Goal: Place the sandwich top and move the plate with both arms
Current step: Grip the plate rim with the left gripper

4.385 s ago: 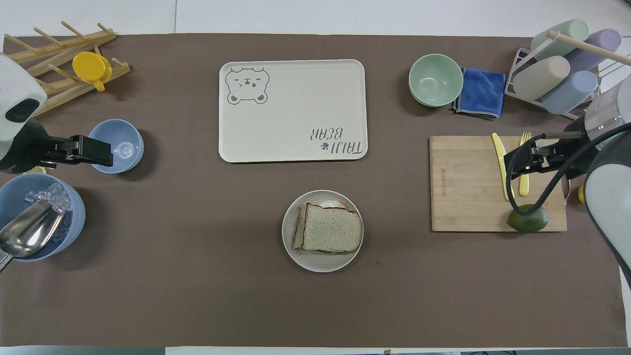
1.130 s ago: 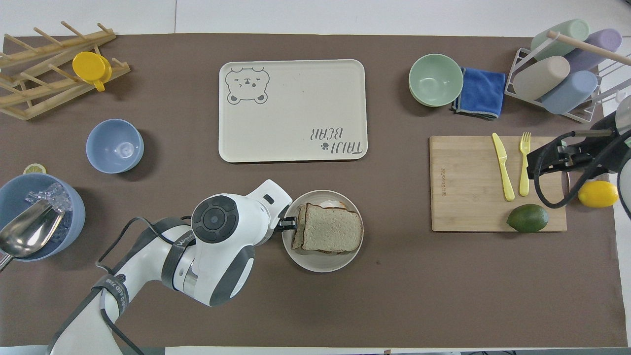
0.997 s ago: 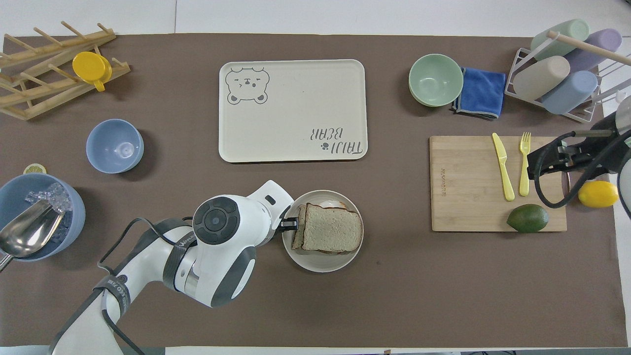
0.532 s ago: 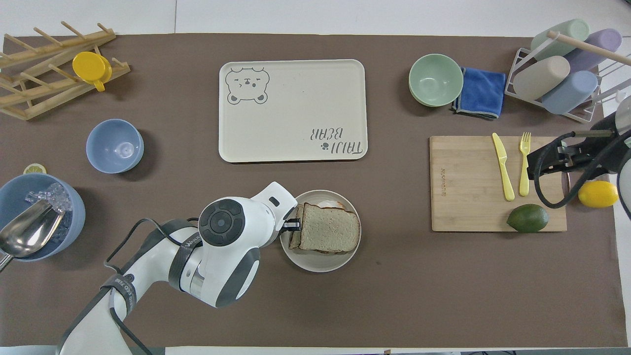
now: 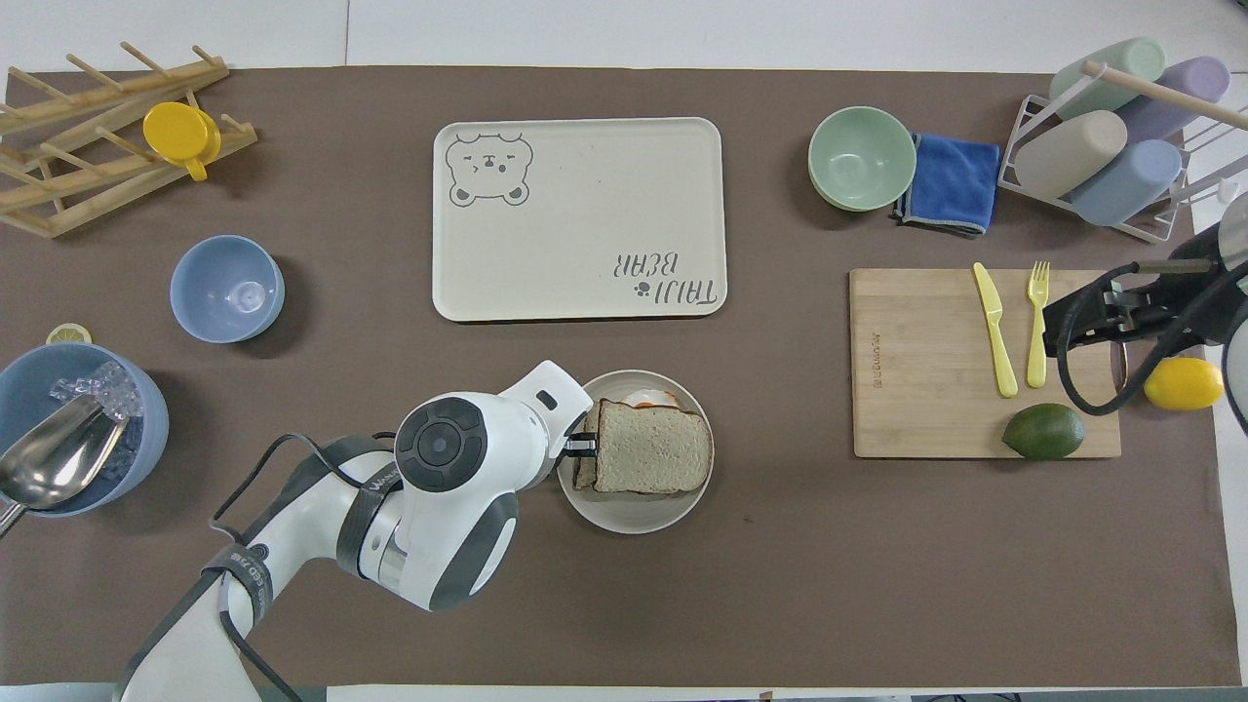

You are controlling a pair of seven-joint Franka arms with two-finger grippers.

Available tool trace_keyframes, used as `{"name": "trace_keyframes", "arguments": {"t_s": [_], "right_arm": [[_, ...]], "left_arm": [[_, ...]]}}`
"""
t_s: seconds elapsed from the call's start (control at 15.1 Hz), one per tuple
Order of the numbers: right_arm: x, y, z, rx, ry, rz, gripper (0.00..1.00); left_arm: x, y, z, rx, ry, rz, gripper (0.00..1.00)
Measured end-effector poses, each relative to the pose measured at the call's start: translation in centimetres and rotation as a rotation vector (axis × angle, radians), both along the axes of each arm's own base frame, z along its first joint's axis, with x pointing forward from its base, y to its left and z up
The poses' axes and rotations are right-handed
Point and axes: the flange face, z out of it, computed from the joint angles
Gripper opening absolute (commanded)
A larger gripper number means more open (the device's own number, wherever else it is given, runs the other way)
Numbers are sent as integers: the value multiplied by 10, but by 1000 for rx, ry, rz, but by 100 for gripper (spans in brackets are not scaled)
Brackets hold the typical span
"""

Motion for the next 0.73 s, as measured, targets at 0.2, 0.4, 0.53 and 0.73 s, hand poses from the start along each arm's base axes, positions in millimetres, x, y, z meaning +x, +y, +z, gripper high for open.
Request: {"name": "trace_keyframes", "arguments": {"t_s": [0.2,0.4,0.53,0.73], "right_arm": [[0,0,1,0,-1,0,100],[0,0,1,0,-1,0,100],[0,2,1,0,-1,3,100],[-1,2,1,0,-2,5,100]], "left_arm": [[1,1,0,-6,5,9,0],[5,3,1,-15,9,27,0],[9,7,1,-31,18,40,0],[13,12,0,-77,48,36,0]]}}
